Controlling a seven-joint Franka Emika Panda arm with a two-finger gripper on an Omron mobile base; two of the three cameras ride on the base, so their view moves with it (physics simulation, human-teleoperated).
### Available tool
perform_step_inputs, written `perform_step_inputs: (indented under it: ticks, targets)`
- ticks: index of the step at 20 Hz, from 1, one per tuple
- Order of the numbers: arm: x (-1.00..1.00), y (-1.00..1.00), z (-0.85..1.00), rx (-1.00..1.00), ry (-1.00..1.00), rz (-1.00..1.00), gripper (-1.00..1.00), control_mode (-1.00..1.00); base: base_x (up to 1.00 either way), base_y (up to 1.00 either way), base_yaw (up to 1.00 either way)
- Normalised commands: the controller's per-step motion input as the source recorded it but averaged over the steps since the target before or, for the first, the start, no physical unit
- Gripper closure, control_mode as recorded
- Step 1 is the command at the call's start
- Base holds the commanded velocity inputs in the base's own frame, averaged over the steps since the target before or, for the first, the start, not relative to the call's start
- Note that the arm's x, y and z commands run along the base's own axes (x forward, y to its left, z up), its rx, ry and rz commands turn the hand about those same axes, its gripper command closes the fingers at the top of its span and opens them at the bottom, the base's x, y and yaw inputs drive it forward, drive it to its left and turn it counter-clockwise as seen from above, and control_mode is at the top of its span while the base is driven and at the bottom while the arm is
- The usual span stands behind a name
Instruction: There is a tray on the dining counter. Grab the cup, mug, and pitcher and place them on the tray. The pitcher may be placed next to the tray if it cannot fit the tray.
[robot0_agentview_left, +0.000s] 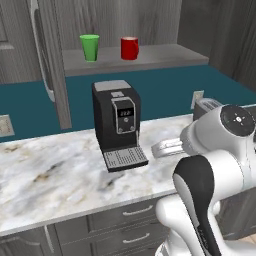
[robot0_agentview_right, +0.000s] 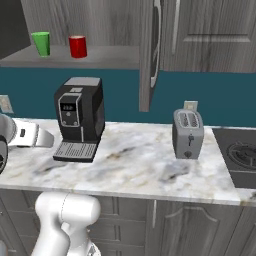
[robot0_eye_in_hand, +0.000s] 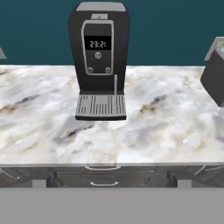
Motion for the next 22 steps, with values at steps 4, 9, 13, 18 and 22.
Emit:
perform_step_inputs:
  ticks: [4, 9, 13, 18, 22]
  targets:
    - [0.0, 0.0, 0.7, 0.09, 0.0, 0.0, -1.0, -1.0, 0.01, 0.0, 0.0]
    - [0.0, 0.0, 1.0, 0.02, -0.07, -0.03, -1.0, -1.0, 0.0, 0.0, 0.0]
    - [0.0, -0.07, 1.0, 0.0, -0.05, -0.01, -1.0, -1.0, 0.0, 0.0, 0.0]
    - [0.0, -0.16, 0.65, 0.0, -0.01, 0.0, -1.0, -1.0, 0.0, 0.0, 0.0]
    - [0.1, -0.5, 0.18, 0.0, -0.01, 0.0, -1.0, -1.0, 0.0, 0.0, 0.0]
